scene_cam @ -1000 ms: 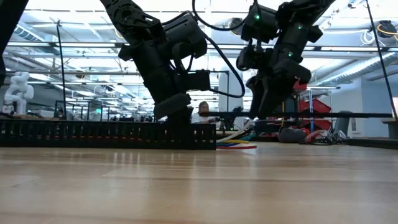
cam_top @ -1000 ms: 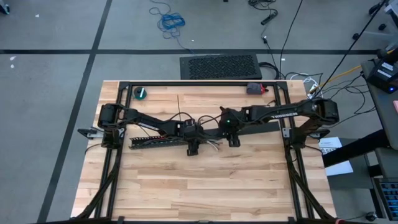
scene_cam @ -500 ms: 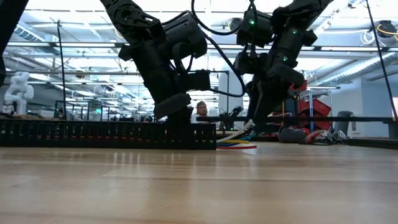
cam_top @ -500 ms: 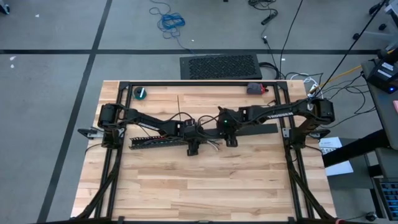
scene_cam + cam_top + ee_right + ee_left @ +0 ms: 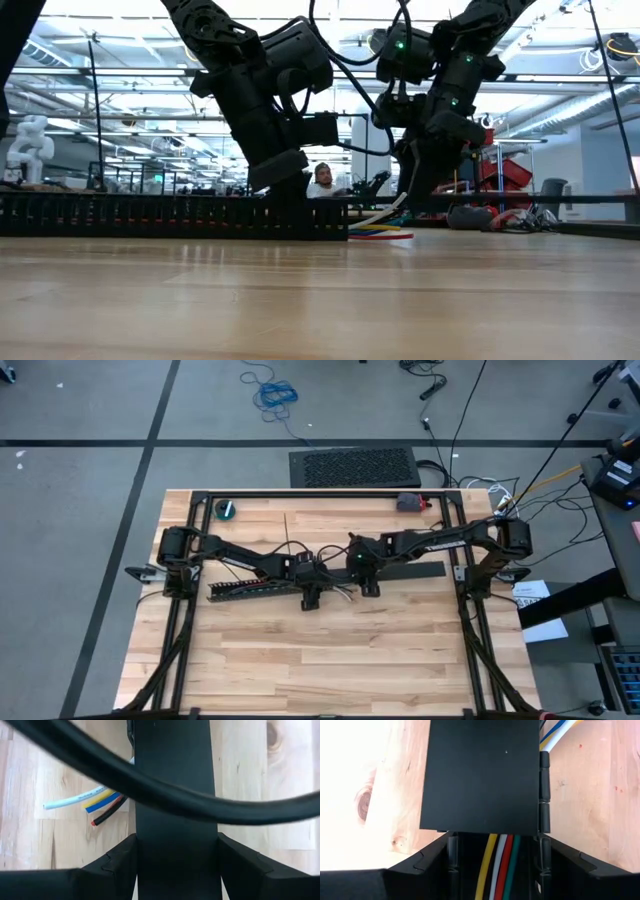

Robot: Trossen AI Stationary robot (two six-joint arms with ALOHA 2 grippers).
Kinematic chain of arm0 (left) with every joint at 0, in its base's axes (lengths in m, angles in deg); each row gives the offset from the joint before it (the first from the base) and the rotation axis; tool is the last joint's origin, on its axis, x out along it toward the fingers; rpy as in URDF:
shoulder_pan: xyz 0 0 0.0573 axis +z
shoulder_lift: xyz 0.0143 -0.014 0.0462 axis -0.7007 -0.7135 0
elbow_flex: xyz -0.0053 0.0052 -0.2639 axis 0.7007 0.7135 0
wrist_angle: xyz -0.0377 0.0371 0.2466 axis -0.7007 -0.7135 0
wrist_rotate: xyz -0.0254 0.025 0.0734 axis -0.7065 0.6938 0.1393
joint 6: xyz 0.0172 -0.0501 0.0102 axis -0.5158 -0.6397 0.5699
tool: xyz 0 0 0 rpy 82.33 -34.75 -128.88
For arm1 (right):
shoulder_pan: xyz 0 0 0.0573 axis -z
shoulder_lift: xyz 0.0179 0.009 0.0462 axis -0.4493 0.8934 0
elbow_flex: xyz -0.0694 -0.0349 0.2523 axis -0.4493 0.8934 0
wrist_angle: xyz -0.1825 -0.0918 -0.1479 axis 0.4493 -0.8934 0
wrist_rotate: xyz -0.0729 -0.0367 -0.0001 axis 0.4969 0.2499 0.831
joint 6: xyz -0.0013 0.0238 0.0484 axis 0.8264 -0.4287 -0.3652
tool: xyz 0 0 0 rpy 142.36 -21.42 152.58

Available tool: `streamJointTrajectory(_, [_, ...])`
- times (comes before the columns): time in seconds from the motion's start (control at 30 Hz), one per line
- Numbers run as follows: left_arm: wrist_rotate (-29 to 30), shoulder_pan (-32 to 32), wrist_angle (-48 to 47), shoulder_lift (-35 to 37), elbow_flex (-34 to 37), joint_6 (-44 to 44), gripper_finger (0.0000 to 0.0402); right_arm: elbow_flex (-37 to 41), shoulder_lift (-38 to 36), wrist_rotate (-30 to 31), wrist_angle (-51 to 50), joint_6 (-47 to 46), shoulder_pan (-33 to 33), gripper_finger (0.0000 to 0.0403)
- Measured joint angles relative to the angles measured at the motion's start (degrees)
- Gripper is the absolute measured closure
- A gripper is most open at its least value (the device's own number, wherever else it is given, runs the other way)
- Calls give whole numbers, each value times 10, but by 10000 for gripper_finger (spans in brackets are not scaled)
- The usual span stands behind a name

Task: Ziptie cables
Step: Insert the cable duct cover

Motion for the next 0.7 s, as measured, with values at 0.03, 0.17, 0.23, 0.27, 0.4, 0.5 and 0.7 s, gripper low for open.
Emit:
streamJointTrajectory(0.03, [0, 0, 0, 0, 0, 0, 153, 0, 3, 0, 1, 0, -1, 186])
streamJointTrajectory(0.17, [1, 0, -1, 0, 0, 0, 153, 0, 2, 0, 4, -1, -1, 186])
streamJointTrajectory(0.23, [1, 0, -2, 0, 0, 0, 153, 0, -3, 0, 6, 0, -1, 186])
streamJointTrajectory(0.27, [1, 0, -2, 0, 0, 0, 153, 0, -6, 0, 6, 0, -1, 186])
streamJointTrajectory(0.4, [3, 0, -1, 0, 0, 0, 153, 0, -11, -5, -2, 2, -1, 186])
streamJointTrajectory(0.5, [6, 0, -1, 0, 0, 12, 153, 0, -13, -4, -7, 2, -1, 186])
streamJointTrajectory(0.7, [15, 0, -1, 18, 1, 30, 137, 0, -14, -2, -13, 3, -1, 186])
